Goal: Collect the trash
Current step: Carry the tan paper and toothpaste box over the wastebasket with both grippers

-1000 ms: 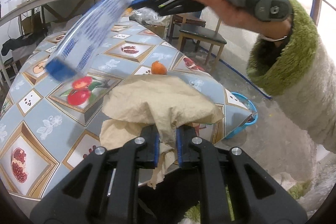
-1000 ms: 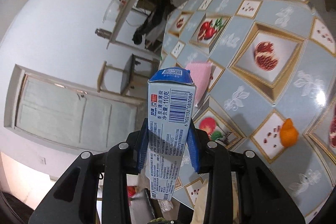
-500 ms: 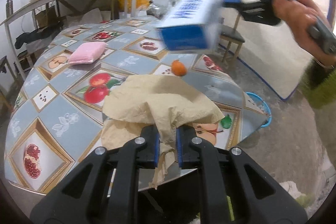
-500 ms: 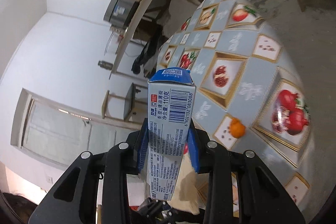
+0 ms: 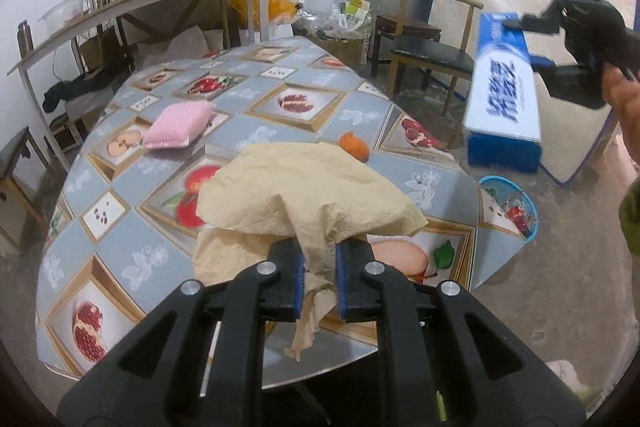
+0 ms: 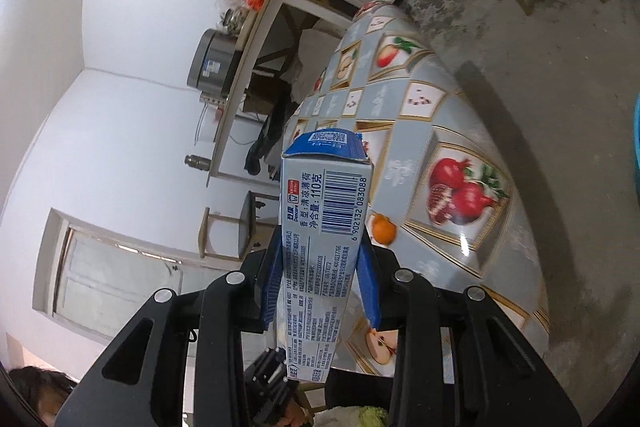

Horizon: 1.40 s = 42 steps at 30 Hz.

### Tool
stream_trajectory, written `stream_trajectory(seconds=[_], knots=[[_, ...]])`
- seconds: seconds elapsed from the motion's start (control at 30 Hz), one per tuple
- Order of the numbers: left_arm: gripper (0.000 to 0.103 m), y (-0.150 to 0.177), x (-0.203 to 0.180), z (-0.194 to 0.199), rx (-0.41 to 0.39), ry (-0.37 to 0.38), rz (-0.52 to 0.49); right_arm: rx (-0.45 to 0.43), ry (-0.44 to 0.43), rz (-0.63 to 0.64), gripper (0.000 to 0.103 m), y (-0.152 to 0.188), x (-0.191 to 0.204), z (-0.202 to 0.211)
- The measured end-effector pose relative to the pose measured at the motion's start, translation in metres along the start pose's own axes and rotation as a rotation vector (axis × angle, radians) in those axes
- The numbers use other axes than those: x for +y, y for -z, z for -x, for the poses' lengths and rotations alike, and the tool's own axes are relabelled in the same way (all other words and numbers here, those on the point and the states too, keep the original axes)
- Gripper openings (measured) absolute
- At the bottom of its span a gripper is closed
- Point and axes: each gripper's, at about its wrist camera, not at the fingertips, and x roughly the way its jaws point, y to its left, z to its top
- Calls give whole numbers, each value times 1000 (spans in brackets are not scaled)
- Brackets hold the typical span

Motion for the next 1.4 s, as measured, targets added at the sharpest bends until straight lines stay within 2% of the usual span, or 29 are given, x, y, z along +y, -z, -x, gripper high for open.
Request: stream_trajectory(seconds=[0.33, 0.63, 0.73, 0.87, 1.1, 1.23, 1.4], knots=[[11, -18, -24, 0, -28, -5, -57, -50, -20, -72, 33, 13, -38, 40], [11, -32, -49, -2, -41, 30, -97, -108, -40, -132, 33, 28, -68, 75], [11, -43, -60, -3, -48, 78, -108, -154, -36, -159, 33, 29, -80, 95], [11, -60, -80, -9, -53, 157, -129, -265, -3, -167, 33, 33, -90, 138], [11, -102, -146, -41, -6, 335, -204, -505, 133, -208, 33, 52, -125, 229], [11, -120, -190, -65, 57, 437, -233, -585, 221, -266, 33, 64, -156, 259], [11, -128, -255, -115, 210, 543, -261, -656, 301, -369, 33, 75, -205, 278]])
